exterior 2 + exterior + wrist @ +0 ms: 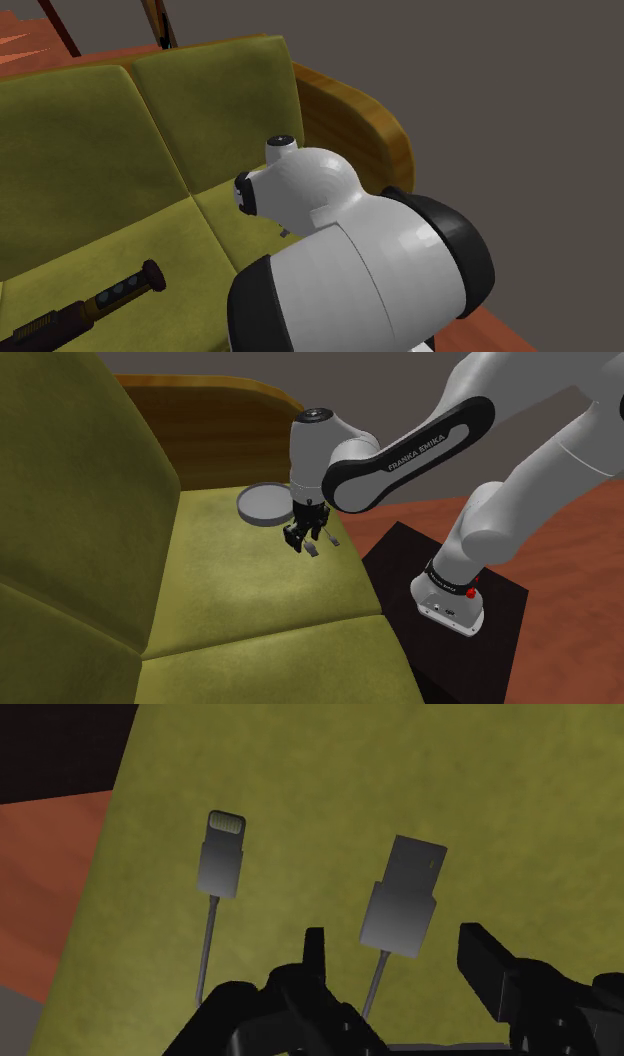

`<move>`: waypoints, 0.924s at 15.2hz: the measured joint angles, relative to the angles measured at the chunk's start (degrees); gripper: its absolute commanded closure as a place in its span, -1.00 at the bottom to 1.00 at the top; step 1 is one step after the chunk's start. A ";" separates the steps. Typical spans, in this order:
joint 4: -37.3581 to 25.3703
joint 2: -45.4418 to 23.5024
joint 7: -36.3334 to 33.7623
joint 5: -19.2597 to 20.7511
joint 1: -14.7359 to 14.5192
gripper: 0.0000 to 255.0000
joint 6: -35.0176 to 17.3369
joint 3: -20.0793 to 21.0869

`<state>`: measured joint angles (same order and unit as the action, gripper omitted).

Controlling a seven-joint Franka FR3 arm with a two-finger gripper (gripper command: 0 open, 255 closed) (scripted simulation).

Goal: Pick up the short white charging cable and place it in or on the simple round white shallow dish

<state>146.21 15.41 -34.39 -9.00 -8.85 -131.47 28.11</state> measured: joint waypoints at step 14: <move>4.93 9.67 -14.88 -5.09 1.15 -1.00 3.13 0.52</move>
<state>151.14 25.08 -49.27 -14.09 -7.70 -128.34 28.63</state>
